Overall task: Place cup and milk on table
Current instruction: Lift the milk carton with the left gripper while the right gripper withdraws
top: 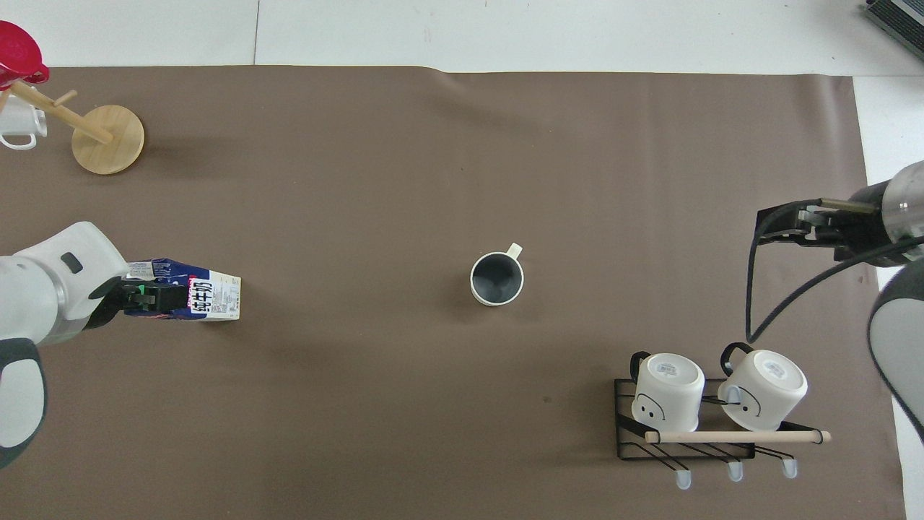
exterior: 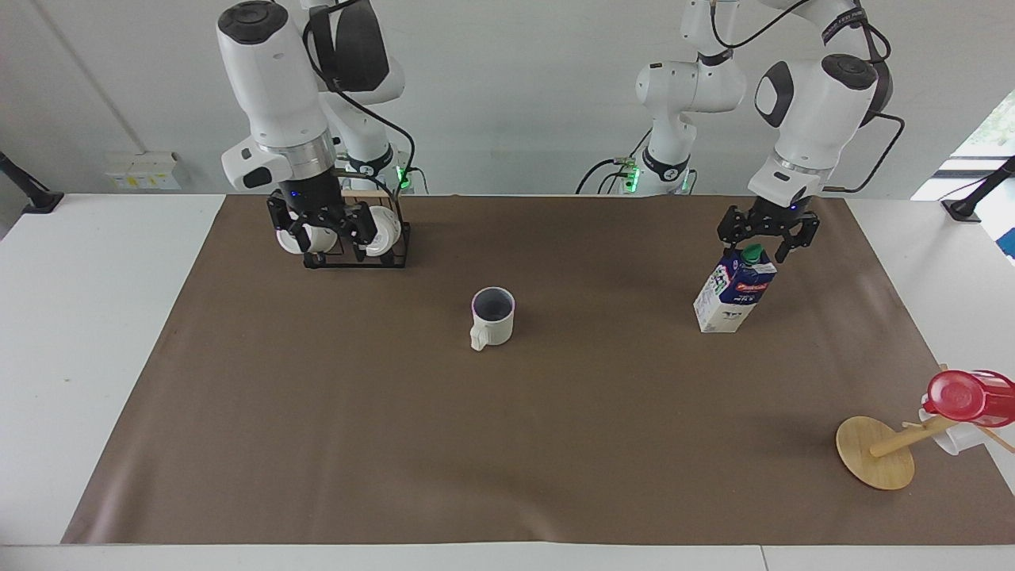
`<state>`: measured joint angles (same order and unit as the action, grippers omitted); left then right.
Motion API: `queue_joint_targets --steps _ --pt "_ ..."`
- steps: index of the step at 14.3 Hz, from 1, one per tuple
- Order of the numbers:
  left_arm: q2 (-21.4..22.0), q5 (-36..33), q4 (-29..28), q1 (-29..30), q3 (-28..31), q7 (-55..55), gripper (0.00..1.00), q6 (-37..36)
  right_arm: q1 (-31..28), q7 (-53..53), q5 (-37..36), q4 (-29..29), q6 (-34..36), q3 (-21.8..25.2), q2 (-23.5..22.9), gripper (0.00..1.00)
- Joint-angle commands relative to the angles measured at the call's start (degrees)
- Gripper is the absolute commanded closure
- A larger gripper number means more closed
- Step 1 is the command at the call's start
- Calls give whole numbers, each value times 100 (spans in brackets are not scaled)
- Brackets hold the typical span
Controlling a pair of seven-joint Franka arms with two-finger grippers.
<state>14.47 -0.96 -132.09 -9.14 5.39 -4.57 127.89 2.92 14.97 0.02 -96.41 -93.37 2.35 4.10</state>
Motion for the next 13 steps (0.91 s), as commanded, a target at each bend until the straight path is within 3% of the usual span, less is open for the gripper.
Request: queue_joint_targets --steps 1,3,6,10,13 --pt "109 -9 -159 35 -20 -97 0 166 -186 -231 183 377 398 -33 -32 0" --pt "100 -9 -150 8 -29 -97 0 149 -212 -249 209 219 433 -15 72 0" --pt "65 -9 -115 8 -29 -88 16 79 -266 -362 175 271 460 20 73 0" --pt "56 -9 -115 8 -29 -88 19 87 -283 -856 112 710 810 29 29 0" --pt "21 -9 -97 8 -29 -88 31 70 -195 -1048 -334 720 803 -33 55 0"
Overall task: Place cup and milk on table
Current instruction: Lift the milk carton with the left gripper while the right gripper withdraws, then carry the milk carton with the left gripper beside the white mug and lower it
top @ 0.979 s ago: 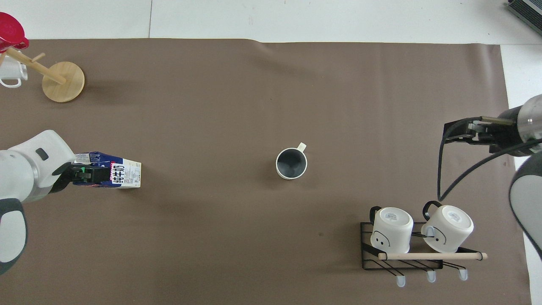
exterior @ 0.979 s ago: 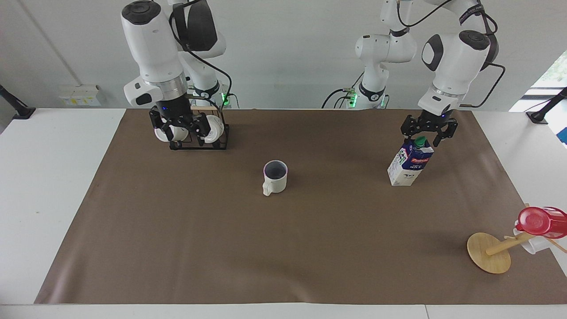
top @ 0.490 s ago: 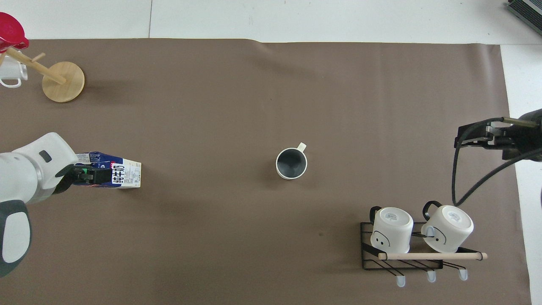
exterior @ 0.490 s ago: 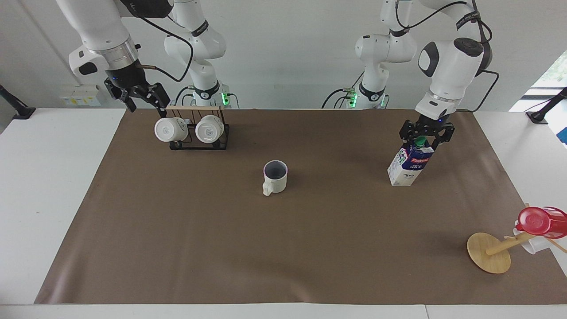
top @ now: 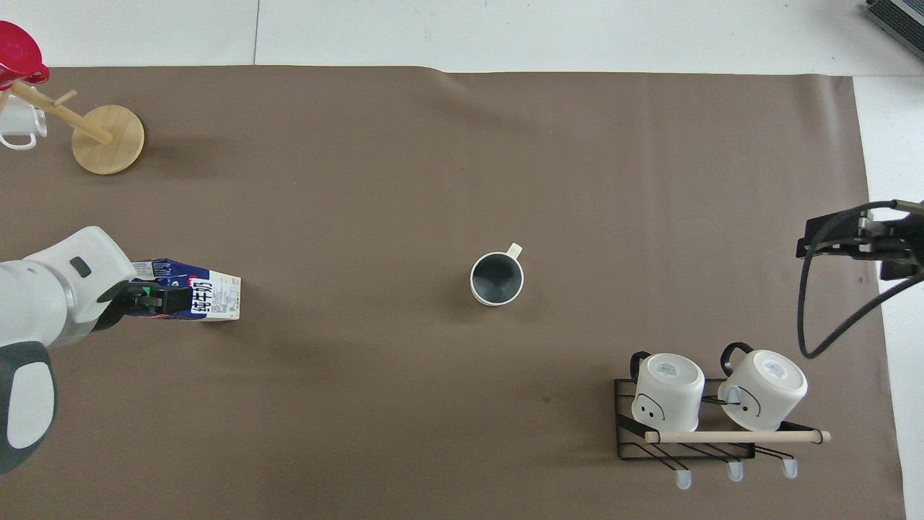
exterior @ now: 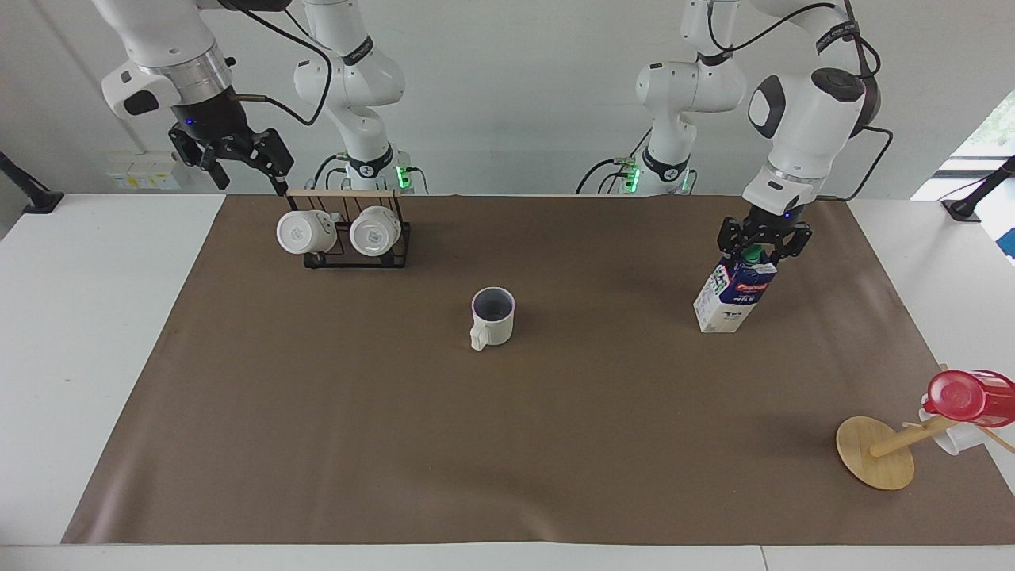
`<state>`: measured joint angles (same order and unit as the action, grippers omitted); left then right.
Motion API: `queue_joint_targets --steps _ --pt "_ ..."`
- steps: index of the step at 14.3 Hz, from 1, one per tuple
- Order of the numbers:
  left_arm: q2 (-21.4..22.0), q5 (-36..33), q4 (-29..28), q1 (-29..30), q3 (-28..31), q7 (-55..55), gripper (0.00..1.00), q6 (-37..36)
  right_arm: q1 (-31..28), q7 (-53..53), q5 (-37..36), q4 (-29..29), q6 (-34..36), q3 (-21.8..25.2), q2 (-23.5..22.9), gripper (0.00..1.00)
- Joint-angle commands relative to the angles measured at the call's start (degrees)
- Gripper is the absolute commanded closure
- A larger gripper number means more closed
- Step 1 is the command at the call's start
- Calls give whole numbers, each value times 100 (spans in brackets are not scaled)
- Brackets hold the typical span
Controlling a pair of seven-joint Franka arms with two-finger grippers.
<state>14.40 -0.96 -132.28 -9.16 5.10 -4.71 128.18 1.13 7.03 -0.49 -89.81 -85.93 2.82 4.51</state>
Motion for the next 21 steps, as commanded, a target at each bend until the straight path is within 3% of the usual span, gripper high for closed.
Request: queue_joint_targets --steps 1,4,11,17,21 --pt "28 -9 -70 19 0 -74 33 31 -43 -272 -259 51 32 -45 50 0" --pt "19 -9 -35 28 0 -22 42 -21 -26 -272 -56 60 102 -53 50 0" --pt "-139 -9 684 -7 -61 294 43 -574 -26 -211 102 25 164 -18 111 0" --pt "-323 -18 1405 -823 -79 1602 43 -1312 -26 -43 102 -46 173 -36 173 0" --pt "-797 -62 2283 -1632 -79 2596 43 -1796 -34 -52 93 -37 164 -18 173 0"
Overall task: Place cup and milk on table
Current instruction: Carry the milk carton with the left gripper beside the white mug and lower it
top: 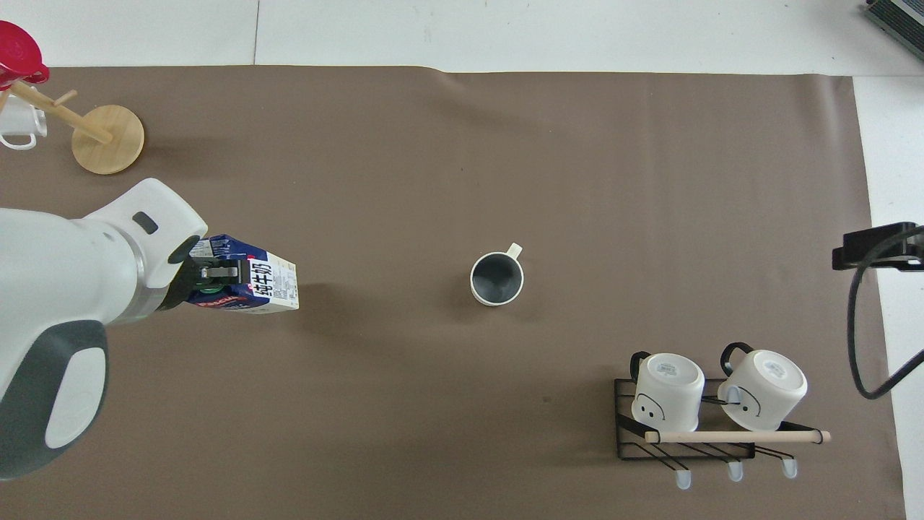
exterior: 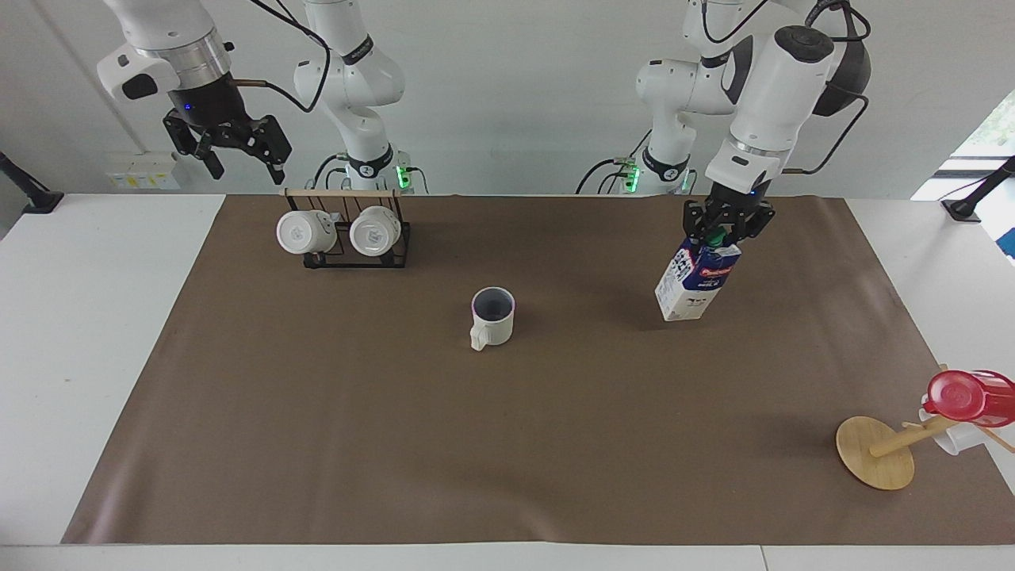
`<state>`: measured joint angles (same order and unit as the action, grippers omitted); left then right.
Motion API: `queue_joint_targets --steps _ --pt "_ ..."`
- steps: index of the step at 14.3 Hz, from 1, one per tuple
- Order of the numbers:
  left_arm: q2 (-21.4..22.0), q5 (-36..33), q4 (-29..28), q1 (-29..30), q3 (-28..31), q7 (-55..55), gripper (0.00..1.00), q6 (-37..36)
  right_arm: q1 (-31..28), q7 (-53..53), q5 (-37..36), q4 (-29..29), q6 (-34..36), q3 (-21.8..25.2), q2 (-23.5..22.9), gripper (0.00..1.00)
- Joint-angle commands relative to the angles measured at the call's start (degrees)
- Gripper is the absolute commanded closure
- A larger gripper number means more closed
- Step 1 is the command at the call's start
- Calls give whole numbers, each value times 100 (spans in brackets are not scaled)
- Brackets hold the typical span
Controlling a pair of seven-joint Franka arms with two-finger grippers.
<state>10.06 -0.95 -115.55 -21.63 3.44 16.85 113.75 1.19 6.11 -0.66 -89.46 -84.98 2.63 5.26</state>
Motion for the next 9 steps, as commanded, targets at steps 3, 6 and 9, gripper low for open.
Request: queue_joint_targets --steps 3,6,9 --pt "-505 -45 824 -570 43 651 43 -415 -40 39 110 -72 70 1 98 0" --pt "-663 -63 833 -921 8 1117 43 -292 -40 39 110 -63 61 1 98 0" --pt "-848 -63 815 -1220 8 1425 43 -3 -40 39 110 -63 61 1 89 0"
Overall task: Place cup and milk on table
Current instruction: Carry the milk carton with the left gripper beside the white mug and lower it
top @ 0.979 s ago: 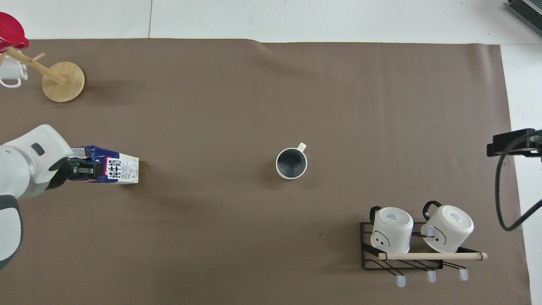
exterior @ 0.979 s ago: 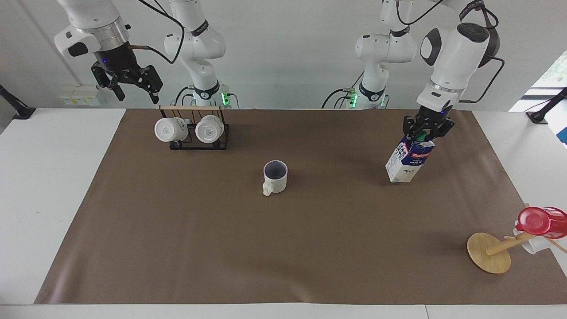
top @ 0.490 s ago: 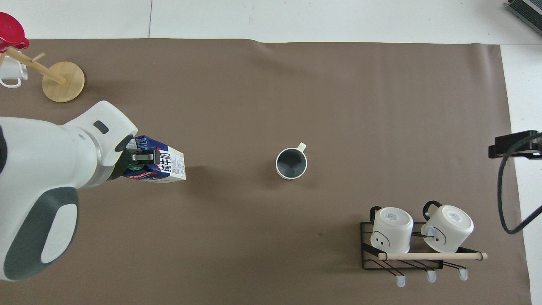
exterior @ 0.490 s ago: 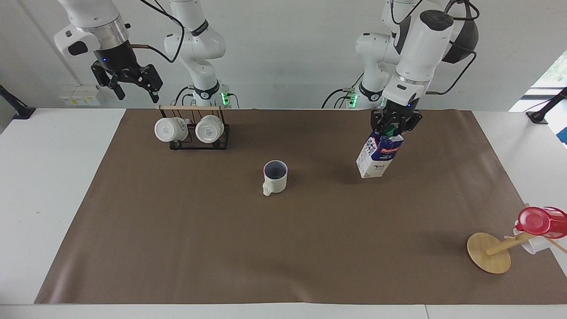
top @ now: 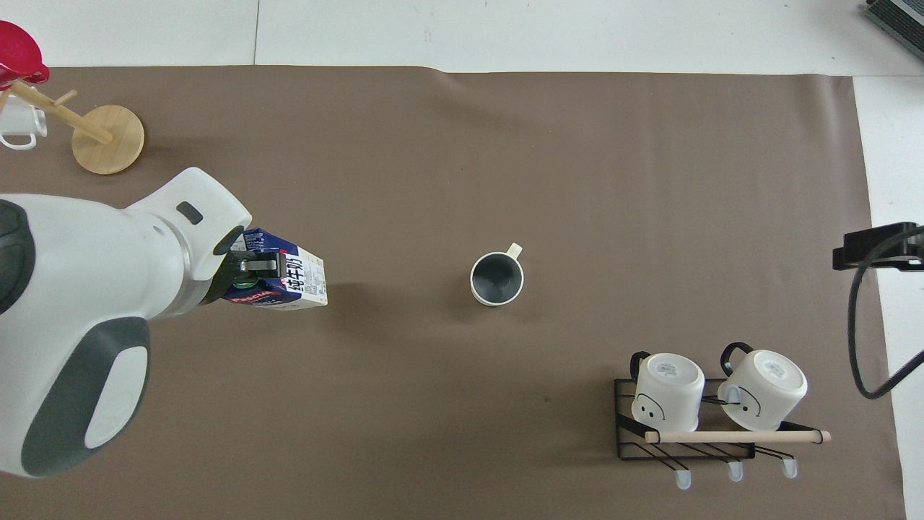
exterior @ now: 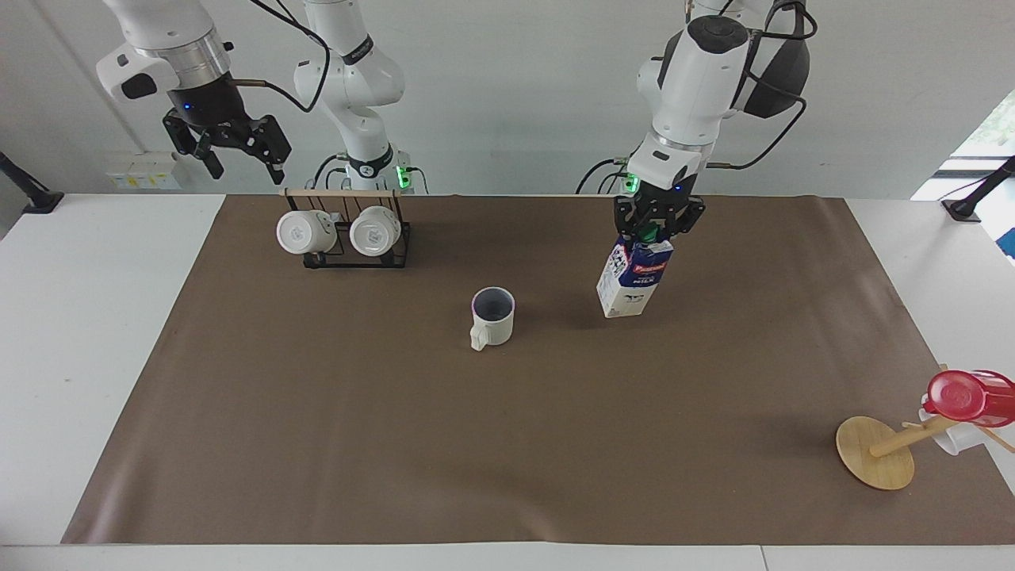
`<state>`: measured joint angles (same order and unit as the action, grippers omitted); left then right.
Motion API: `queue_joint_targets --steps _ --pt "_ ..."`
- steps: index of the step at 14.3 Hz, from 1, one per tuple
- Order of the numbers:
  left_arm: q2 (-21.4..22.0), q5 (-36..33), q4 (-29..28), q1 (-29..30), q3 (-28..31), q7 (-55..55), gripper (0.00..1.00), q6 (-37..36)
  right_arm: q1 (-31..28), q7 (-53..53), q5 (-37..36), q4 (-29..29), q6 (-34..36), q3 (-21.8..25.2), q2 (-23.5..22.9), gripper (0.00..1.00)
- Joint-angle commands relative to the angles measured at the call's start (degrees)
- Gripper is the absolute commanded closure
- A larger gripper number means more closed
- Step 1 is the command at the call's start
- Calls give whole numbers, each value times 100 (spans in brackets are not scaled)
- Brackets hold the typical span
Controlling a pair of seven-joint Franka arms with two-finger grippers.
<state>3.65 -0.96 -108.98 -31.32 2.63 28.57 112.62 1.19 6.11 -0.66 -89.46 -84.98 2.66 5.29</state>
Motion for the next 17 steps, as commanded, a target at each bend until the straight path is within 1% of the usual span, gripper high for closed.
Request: queue_joint_targets --steps 1,3,6,9,15,17 --pt "-286 -71 149 -312 88 342 43 224 -40 39 110 -63 61 -3 86 0" --pt "-426 -71 158 -418 88 500 42 444 -40 39 110 -63 61 -3 86 0" --pt "-768 -115 193 -619 97 799 42 796 -49 39 110 -63 61 6 86 0" --pt "-1077 -510 412 -761 79 1151 42 911 -40 39 101 -63 61 -3 86 0" --pt "-1113 -510 369 -752 62 1151 40 1104 -40 39 110 -63 61 -3 86 0" --pt "-1121 -510 290 -761 62 1151 37 1175 -40 39 101 -63 61 -3 86 0"
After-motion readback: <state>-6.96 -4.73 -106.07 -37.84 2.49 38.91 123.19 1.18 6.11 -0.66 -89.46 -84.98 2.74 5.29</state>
